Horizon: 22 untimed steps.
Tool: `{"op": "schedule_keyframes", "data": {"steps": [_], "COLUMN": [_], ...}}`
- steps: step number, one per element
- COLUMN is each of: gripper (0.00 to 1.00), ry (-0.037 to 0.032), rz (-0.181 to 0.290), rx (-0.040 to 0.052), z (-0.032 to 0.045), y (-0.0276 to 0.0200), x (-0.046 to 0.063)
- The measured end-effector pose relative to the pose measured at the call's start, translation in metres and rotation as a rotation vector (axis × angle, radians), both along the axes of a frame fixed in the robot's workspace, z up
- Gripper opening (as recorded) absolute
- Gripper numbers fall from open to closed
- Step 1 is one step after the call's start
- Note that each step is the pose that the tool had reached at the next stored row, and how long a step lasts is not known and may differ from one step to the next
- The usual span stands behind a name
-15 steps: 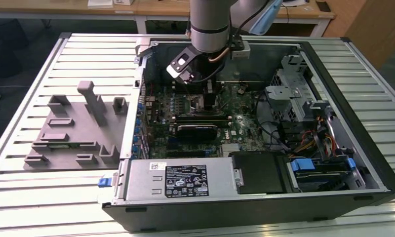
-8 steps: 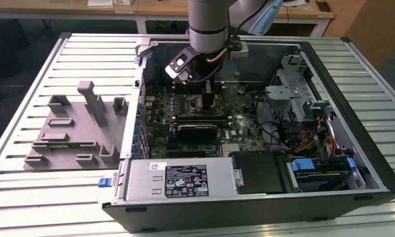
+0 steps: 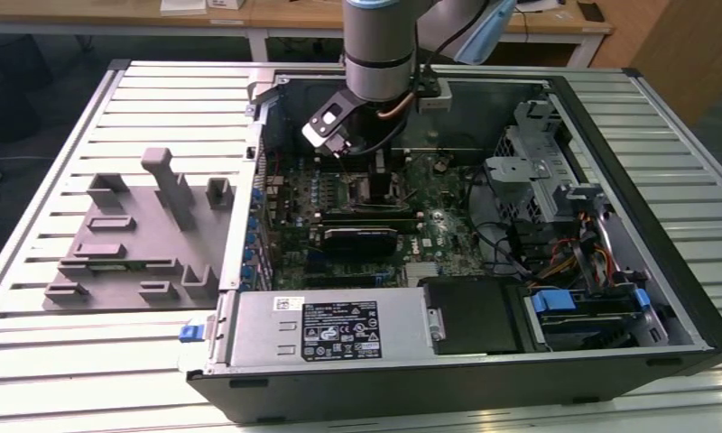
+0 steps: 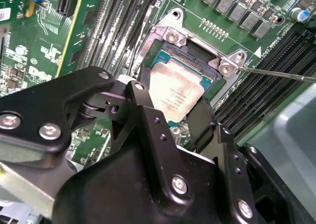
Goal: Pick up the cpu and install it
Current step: 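Place the cpu into insertion slot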
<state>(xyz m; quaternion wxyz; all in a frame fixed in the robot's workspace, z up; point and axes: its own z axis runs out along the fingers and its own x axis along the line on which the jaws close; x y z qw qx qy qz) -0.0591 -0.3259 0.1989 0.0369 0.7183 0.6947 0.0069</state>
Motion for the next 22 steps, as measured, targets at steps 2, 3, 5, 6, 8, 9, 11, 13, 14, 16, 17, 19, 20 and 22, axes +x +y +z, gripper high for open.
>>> {"op": "schedule_keyframes", "data": {"steps": [2, 3, 5, 6, 8, 9, 11, 13, 14, 16, 17, 19, 20, 22], "gripper": [0.54, 0.54, 0.54, 0.54, 0.54, 0.54, 0.54, 0.54, 0.54, 0.54, 0.54, 0.54, 0.54, 0.54], "ry": [-0.0001, -0.0002, -0.0001, -0.0001, -0.0001, -0.0001, 0.0001, 0.0004, 0.0002, 0.0000, 0.0000, -0.0001, -0.0001, 0.0000], "rz": [0.001, 0.001, 0.002, 0.002, 0.002, 0.002, 0.002, 0.002, 0.003, 0.003, 0.003, 0.003, 0.003, 0.003], "rx": [0.0002, 0.0002, 0.0001, 0.0001, 0.0002, 0.0002, -0.0004, -0.0003, -0.0002, 0.0003, 0.0003, 0.0003, 0.0004, 0.0002], "z": [-0.0010, -0.0014, -0.0024, -0.0029, -0.0040, -0.0045, -0.0054, -0.0060, -0.0063, -0.0069, -0.0070, -0.0070, -0.0071, -0.0071], "y": [0.0014, 0.0018, 0.0025, 0.0027, 0.0032, 0.0036, 0.0049, 0.0064, 0.0069, 0.0076, 0.0076, 0.0076, 0.0076, 0.0076], "x": [-0.0006, -0.0008, -0.0014, -0.0018, -0.0028, -0.0032, -0.0038, -0.0040, -0.0040, -0.0039, -0.0038, -0.0039, -0.0039, -0.0039]}}
